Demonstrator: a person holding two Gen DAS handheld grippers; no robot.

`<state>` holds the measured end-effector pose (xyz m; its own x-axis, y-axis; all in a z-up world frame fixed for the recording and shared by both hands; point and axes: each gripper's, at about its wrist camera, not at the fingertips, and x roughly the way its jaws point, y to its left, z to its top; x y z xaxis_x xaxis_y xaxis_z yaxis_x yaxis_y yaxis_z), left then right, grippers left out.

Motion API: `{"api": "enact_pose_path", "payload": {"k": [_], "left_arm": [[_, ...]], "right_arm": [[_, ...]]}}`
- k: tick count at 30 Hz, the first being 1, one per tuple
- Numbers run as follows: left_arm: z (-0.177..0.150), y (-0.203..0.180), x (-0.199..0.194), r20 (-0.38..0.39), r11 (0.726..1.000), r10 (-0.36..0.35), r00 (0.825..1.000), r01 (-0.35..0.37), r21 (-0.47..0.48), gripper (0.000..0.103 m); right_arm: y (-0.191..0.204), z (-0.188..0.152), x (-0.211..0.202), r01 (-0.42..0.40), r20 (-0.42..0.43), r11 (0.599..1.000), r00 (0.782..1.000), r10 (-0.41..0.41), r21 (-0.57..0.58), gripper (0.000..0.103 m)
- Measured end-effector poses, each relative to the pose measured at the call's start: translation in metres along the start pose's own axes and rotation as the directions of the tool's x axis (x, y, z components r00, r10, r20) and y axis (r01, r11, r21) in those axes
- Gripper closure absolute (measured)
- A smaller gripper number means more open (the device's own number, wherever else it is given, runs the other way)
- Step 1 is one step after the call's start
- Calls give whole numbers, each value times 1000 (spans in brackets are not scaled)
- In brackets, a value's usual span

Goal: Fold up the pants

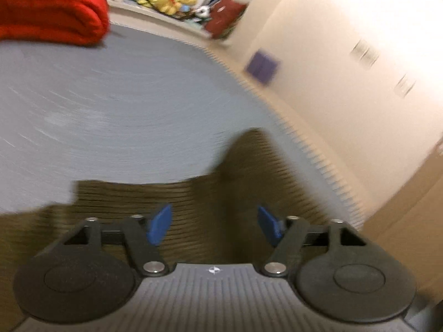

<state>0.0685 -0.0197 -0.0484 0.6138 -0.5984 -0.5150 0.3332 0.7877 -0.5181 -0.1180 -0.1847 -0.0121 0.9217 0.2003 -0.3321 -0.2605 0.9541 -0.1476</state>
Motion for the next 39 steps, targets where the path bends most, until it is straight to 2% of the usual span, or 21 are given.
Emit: {"api": "enact_pose_path", "payload": {"k": [2,4,7,9,10,13,15,17,18,21,22,24,25,26,27,28,30,31,33,37,39], "left_arm": [[2,-3,-9,0,995,-99,995,99,-34,17],[0,-8,-10,-47,992,-125,991,124,-22,12],[-7,-7,-10,-73,999,26,997,-24,27,14],[-10,5,-10,-97,992,123,988,-122,12,55],[-11,12,-12,-110,989,150,983,-151,7,70],[-12,26,-30,-101,980,197,975,-195,26,81],[-10,36,-53,-73,976,215,974,-213,35,83],[-6,53,-84,-36,977,215,976,-214,10,83],[-5,64,-103,-12,977,212,977,-213,-17,83],[0,105,-166,60,970,226,972,-219,-107,83],[0,118,-185,76,966,238,968,-227,-125,83],[-4,153,-223,102,939,301,948,-276,-205,79],[-6,170,-238,108,917,345,932,-310,-252,74],[-10,185,-250,101,893,385,917,-343,-292,72],[-13,198,-258,85,870,418,904,-372,-323,55],[-16,211,-263,64,848,444,894,-396,-352,28],[-23,235,-262,-7,823,456,890,-425,-376,15],[-28,246,-257,-53,816,451,891,-435,-381,14],[-34,263,-249,-106,799,461,881,-465,-381,14],[-38,293,-239,-135,802,386,913,-404,-441,12],[-43,300,-236,-131,811,348,928,-368,-455,11]], "right_arm": [[25,1,-7,-49,33,991,998,54,-124,74],[46,3,-15,-82,59,976,994,95,-201,74],[71,3,-18,-121,69,953,987,146,-279,74],[83,4,-18,-142,59,942,984,167,-304,75],[88,4,-17,-146,56,938,984,172,-315,75],[97,7,-10,-168,31,934,982,187,-314,74],[98,10,-11,-197,38,931,975,219,-308,62],[105,21,-21,-287,66,927,948,311,-243,50],[104,27,-27,-349,94,915,923,373,-201,39],[89,47,-34,-512,188,856,836,516,-72,23],[82,53,-32,-545,212,838,817,537,-21,22],[73,64,-18,-574,212,816,808,550,68,22],[68,67,-5,-565,200,817,819,538,115,22],[62,69,10,-535,172,828,843,509,169,22],[59,71,21,-506,140,836,862,486,212,22],[52,70,41,-474,87,835,878,470,280,22],[47,66,77,-433,-36,814,875,483,388,22],[51,60,91,-420,-88,801,862,499,427,22],[56,49,126,-407,-192,764,809,556,500,21],[84,24,156,-380,-336,735,707,623,562,17],[94,18,163,-371,-365,738,690,625,564,10]]}}
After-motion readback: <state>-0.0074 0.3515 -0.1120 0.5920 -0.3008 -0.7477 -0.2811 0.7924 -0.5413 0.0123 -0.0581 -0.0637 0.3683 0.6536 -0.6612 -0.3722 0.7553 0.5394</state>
